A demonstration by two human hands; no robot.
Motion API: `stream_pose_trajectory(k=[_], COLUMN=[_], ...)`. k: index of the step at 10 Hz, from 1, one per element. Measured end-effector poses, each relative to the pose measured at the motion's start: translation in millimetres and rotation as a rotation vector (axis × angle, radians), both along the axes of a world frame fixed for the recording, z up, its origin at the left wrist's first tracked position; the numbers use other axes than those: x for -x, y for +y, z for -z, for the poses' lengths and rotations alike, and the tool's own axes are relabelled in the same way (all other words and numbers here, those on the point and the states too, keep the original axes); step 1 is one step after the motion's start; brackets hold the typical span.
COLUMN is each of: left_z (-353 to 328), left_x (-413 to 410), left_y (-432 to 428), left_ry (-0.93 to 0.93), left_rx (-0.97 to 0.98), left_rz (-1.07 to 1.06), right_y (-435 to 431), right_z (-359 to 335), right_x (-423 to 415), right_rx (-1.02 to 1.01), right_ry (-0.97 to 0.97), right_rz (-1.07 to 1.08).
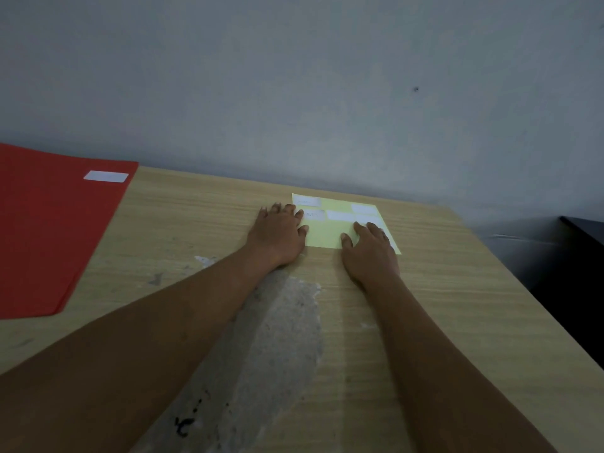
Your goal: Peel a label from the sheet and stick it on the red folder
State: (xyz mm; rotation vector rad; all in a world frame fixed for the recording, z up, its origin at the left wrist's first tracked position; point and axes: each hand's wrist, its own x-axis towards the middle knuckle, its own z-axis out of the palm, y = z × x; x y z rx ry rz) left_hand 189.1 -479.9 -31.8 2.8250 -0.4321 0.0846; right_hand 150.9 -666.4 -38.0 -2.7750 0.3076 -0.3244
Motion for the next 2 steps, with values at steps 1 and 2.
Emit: stream_pose_trajectory(k=[1, 2], left_z=[0.5, -1.2], left_x=[1.7, 5.6], left_y=[0.4, 9.6], left_ry=[-0.003, -0.029], left_rx=[0.025, 0.094], left_rz=[0.011, 0.011], right_y=[1.2, 7.8], right_z=[-0.7, -4.4], right_x=[2.6, 8.7], right_rx=[0.004, 0.0], right_ry=[-0.001, -0.094], right_rz=[0.001, -0.009])
